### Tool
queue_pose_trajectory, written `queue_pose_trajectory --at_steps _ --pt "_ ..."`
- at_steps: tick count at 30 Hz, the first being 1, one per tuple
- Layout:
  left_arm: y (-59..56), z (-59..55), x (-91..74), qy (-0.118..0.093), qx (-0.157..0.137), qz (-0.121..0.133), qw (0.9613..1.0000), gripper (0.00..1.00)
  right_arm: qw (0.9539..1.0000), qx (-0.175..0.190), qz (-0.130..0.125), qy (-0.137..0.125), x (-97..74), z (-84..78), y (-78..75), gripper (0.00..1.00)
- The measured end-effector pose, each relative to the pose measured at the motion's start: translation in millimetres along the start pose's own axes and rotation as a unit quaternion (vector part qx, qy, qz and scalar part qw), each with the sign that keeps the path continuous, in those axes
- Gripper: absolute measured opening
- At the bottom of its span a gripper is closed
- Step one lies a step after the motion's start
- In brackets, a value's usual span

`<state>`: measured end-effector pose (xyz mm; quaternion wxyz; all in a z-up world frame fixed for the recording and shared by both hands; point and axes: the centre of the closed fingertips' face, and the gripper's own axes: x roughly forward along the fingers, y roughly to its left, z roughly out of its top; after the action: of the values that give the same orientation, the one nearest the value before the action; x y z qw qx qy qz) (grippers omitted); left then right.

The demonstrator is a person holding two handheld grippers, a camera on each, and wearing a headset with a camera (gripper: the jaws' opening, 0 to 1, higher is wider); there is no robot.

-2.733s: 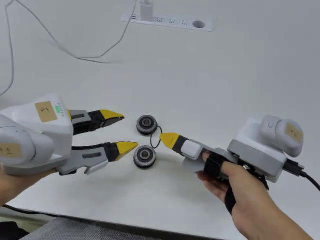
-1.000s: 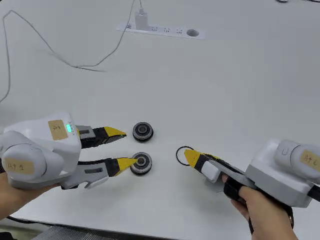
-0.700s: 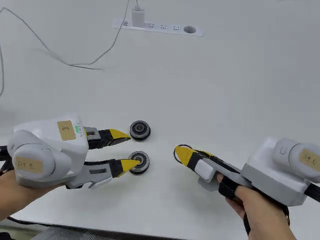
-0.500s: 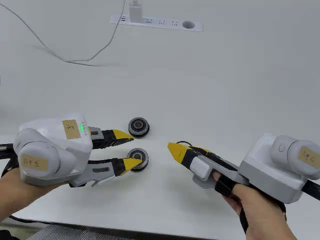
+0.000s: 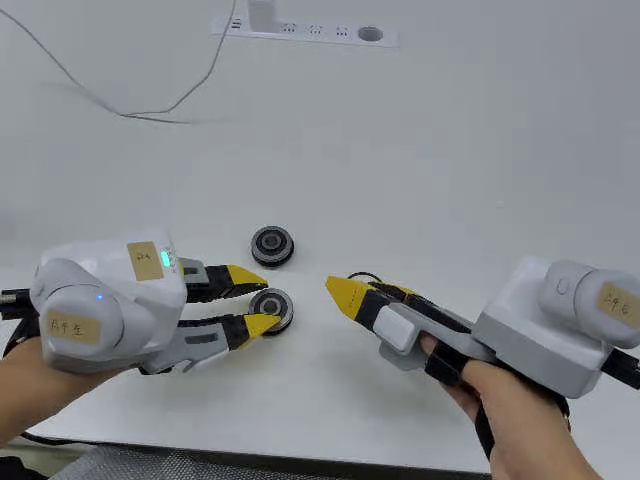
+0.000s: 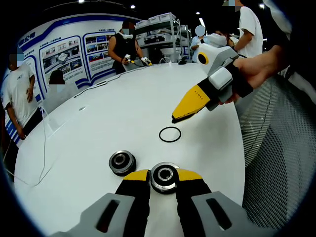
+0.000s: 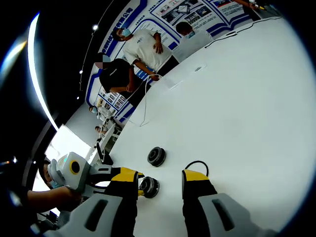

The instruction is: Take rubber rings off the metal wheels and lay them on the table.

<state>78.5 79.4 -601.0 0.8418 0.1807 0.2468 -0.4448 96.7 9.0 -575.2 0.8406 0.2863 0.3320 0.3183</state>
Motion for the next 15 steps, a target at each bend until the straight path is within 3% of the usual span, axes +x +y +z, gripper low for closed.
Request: queue_pose_trajectory --at_steps 15 --pt "-4.4 -0.8 -0.2 0.002 -0.003 -0.008 1.0000 0.15 1.0000 0.007 0.004 0.003 0.4 -3.5 1.6 0.36"
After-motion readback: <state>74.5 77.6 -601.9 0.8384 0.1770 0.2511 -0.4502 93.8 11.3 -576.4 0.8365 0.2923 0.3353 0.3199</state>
